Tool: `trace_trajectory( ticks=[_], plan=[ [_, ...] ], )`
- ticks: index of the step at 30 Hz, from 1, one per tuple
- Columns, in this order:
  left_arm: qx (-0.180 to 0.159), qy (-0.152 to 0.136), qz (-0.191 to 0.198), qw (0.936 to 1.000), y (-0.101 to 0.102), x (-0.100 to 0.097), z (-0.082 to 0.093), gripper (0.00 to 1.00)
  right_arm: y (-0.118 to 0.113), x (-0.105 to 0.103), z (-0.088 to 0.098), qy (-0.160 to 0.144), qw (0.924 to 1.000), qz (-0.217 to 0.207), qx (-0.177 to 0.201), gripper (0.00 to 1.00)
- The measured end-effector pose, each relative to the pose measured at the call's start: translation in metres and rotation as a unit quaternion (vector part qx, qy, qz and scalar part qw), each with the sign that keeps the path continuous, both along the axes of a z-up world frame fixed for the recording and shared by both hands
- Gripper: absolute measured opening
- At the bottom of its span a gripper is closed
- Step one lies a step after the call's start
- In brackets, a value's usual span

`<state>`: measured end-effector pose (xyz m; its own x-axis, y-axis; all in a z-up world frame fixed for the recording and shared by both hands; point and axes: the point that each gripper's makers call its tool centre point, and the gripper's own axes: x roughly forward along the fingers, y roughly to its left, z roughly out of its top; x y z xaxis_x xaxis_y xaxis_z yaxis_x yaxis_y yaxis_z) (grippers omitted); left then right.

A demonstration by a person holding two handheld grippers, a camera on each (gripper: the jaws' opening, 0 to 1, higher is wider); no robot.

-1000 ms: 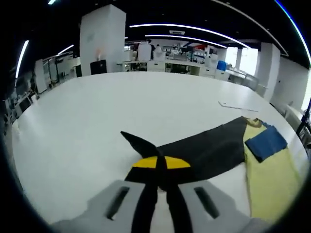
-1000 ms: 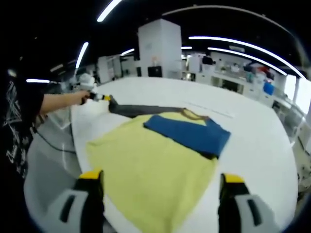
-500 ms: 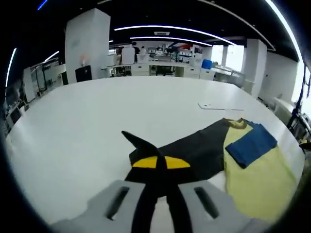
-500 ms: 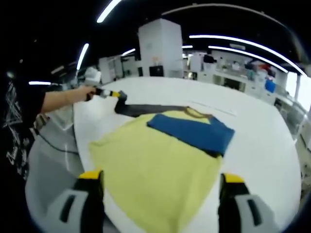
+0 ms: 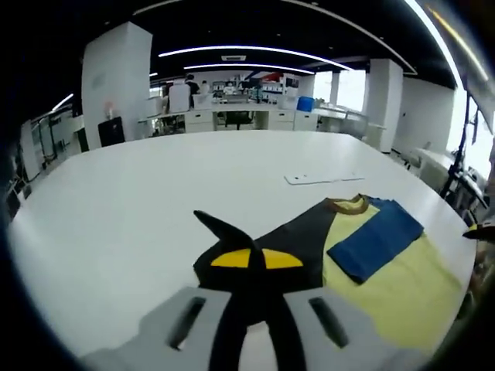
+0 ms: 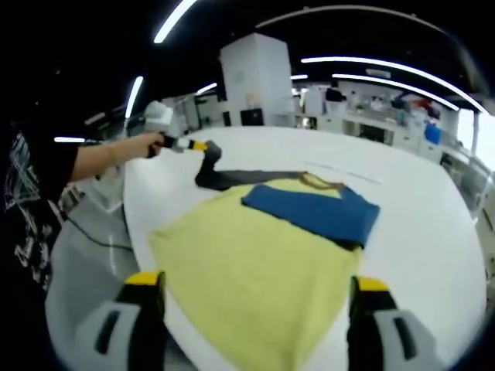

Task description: Fold the garment on the visible template until the final outline fits inside the template.

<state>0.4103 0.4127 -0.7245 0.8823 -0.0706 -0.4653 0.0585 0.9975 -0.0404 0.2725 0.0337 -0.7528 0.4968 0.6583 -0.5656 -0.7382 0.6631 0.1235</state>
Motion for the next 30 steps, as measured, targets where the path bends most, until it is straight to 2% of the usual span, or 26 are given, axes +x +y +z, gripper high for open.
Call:
trace_trajectory(
  ticks=[5, 11, 17, 25, 30],
  plan=[
    [0.002, -0.008, -0.023, 0.9997, -0.014, 0.011, 0.010, 0.00, 0.003, -0.002, 0.000, 0.000, 1.0000, 0.004, 0.000, 0.99],
    [0.004, -0.017, -0.047, 0.9987, -0.043, 0.020, 0.020, 0.00, 0.005, -0.005, 0.000, 0.001, 1.0000, 0.006, 0.000, 0.99],
    [-0.006, -0.021, -0.063, 0.9978, -0.060, 0.030, 0.022, 0.00, 0.006, -0.007, 0.004, 0.002, 1.0000, 0.005, 0.007, 0.99],
    [-0.025, -0.037, -0.080, 0.9958, -0.094, 0.038, 0.035, 0.00, 0.004, -0.008, 0.004, 0.003, 1.0000, 0.004, 0.008, 0.99],
    [-0.033, -0.045, -0.086, 0.9947, -0.102, 0.043, 0.039, 0.00, 0.005, -0.009, 0.002, 0.006, 0.9999, 0.003, 0.011, 0.99]
  ],
)
